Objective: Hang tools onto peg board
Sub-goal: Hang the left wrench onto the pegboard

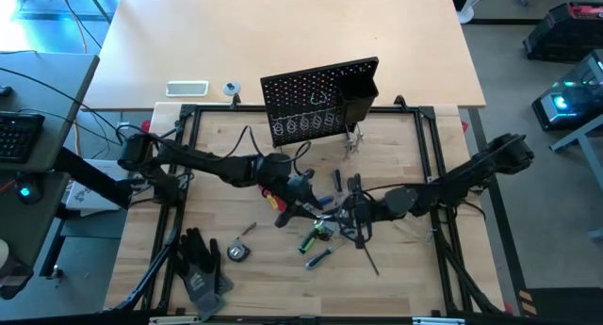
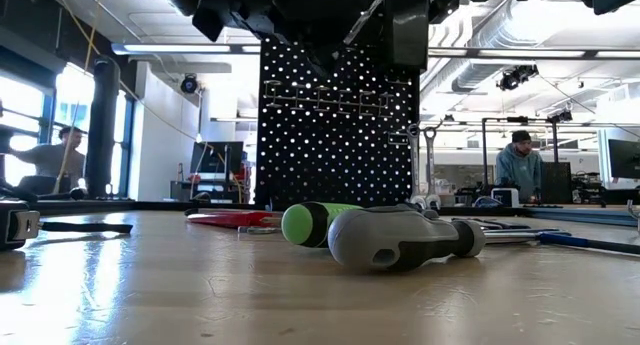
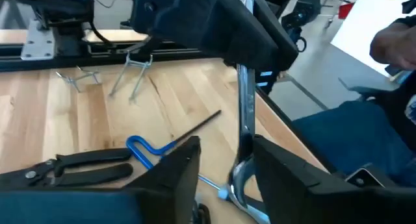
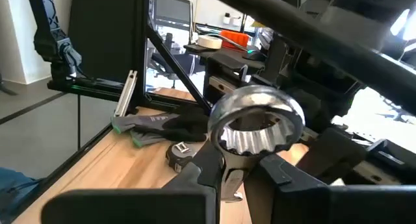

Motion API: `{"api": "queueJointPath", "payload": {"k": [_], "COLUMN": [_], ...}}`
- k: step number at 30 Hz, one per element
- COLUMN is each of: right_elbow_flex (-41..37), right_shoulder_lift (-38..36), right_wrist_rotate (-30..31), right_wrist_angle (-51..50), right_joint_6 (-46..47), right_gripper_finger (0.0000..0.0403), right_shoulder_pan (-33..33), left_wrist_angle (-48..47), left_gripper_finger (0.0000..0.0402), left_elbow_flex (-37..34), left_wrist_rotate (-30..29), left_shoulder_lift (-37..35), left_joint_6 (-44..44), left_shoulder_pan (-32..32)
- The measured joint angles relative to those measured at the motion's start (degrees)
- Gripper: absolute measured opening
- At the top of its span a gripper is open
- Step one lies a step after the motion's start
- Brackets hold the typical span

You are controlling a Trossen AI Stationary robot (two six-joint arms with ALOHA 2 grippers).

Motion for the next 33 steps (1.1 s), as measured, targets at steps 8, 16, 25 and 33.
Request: {"api": "queueJointPath", "payload": {"k": [8, 16, 25, 33], "right_elbow_flex": [0.0, 0.0, 0.0, 0.02], "right_shoulder_lift": [0.02, 0.02, 0.02, 0.02], "right_wrist_rotate": [-2.92, -8.73, -13.62, -16.36], "right_wrist_angle": [-0.01, 0.91, 0.54, 0.88], "right_joint_6": [0.09, 0.14, -0.66, -1.44], "right_gripper_finger": [0.003, 0.003, 0.003, 0.003], "right_shoulder_pan": [-1.39, -2.63, -4.2, -5.84], "left_wrist_angle": [2.14, 11.46, 13.57, 14.1], "left_gripper_finger": [0.01, 0.0099, 0.0057, 0.0025], "left_elbow_flex": [0.02, 0.02, 0.02, 0.02], "left_wrist_rotate": [2.71, 10.11, 13.84, 14.42], "left_shoulder_lift": [2.28, 6.14, 6.71, 6.71], "left_joint_6": [-1.8, -5.82, -6.27, -7.32], "left_shoulder_pan": [-0.14, -0.04, 0.41, 0.41]}}
